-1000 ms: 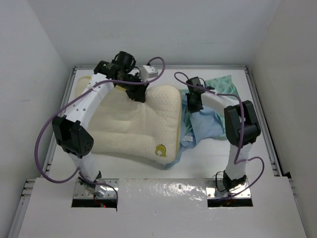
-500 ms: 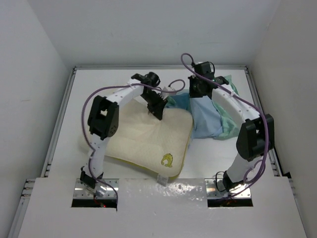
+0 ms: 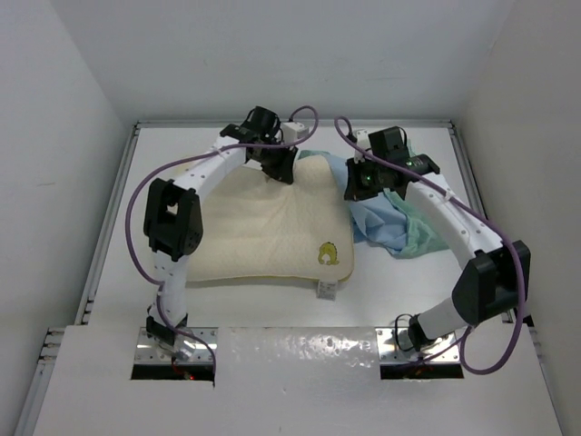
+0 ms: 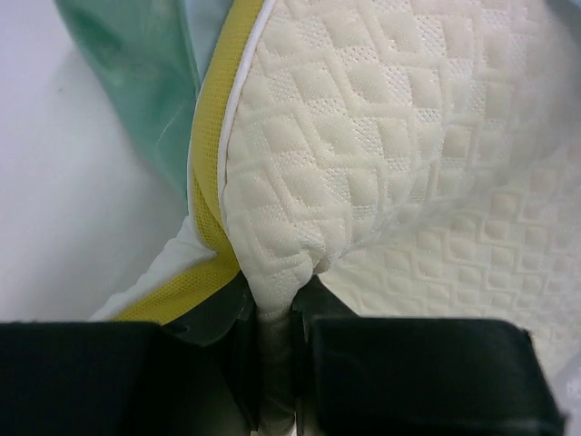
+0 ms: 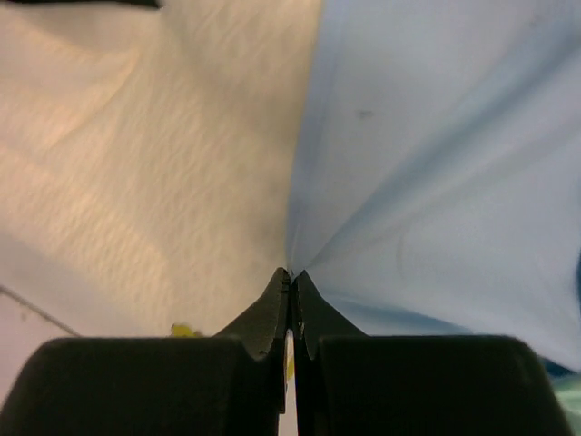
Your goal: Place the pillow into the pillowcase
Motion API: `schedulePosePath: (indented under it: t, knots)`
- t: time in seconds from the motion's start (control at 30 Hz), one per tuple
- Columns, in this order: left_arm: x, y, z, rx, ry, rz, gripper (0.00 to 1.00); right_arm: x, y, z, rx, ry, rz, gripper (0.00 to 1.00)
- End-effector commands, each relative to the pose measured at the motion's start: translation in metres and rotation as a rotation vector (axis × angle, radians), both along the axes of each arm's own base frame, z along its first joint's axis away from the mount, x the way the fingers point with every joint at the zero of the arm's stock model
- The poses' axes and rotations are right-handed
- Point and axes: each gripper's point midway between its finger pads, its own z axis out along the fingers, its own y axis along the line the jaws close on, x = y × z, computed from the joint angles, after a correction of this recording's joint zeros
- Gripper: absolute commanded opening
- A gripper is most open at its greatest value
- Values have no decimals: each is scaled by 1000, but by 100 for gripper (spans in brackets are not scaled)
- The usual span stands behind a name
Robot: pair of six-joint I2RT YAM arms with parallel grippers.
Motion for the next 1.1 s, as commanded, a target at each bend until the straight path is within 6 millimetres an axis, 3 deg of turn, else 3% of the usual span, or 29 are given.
schedulePosePath:
  t: [0.0, 0.2, 0.27, 0.3, 0.33, 0.37, 0.4, 0.43, 0.47, 0.5, 0.53, 0.57, 0.6, 0.63, 0.67, 0.7, 0.73, 0.77, 0.8, 0.83, 0.87, 0.9, 0.93, 0.97, 1.0, 1.03, 1.07]
  knots:
    - [33, 8, 31, -27, -110, 139, 0, -23, 28, 22, 101, -18, 222, 0]
    - [68, 10, 29, -36, -174, 286, 0, -38, 52, 34, 144, 33, 346, 0]
    - [89, 19, 22, -8, -212, 357, 0, -31, 61, 38, 177, 37, 339, 0]
    - [103, 29, 14, 8, -234, 397, 0, -15, 65, 36, 179, 12, 313, 4]
    - [115, 37, 16, 15, -262, 430, 8, -1, 64, 34, 162, -10, 268, 27]
    - [124, 45, 16, 17, -272, 447, 16, 19, 61, 38, 142, -50, 203, 96]
    - [135, 59, 25, -7, -279, 455, 30, 55, 40, 23, 34, -91, 26, 99]
    - [131, 53, 38, -82, -268, 371, 35, 75, 19, 20, -21, -114, -87, 99]
    - [130, 56, 52, -122, -282, 331, 42, 92, 3, 27, -19, -128, -190, 99]
    - [129, 65, 88, -171, -345, 300, 58, 99, -12, 26, -10, -111, -266, 99]
    - [124, 66, 107, -163, -423, 213, 73, 106, -38, 28, 20, -95, -344, 99]
    - [114, 63, 125, -167, -481, 133, 81, 95, -42, 35, 79, -86, -373, 99]
    - [95, 60, 156, -154, -550, 68, 98, 91, -46, 44, 94, -127, -378, 99]
    - [76, 57, 174, -85, -633, -7, 100, 71, -52, 54, 93, -183, -373, 99]
    - [80, 63, 169, -35, -662, -20, 100, 57, -55, 55, 95, -186, -376, 99]
    - [55, 53, 173, 8, -657, -74, 100, 47, -57, 56, 109, -210, -381, 66]
    - [44, 50, 168, 71, -668, -140, 97, 36, -60, 54, 118, -223, -387, 26]
    - [33, 50, 160, 128, -648, -177, 72, 9, -64, 37, 142, -198, -422, 0]
    - [-3, 37, 138, 176, -549, -272, 55, 2, -65, 30, 165, -211, -440, 0]
    - [-25, 33, 112, 226, -484, -355, 41, -8, -60, 21, 196, -196, -420, 0]
    - [-65, 24, 91, 273, -392, -465, 32, -26, -58, -2, 222, -160, -432, 0]
    - [-84, 22, 75, 304, -347, -520, 34, -34, -56, -14, 241, -135, -432, 0]
    - [-110, 29, 39, 365, -246, -570, 40, -43, -49, -24, 258, -111, -415, 0]
    - [-133, 18, 31, 378, -249, -622, 62, -57, -49, -51, 249, -69, -426, 3]
    - [-146, 19, 17, 410, -232, -643, 71, -64, -49, -62, 236, -60, -435, 9]
    - [-163, 34, -11, 499, -188, -663, 78, -72, -45, -71, 229, -54, -427, 22]
    - [-168, 34, -18, 532, -207, -665, 85, -84, -47, -94, 216, -10, -445, 28]
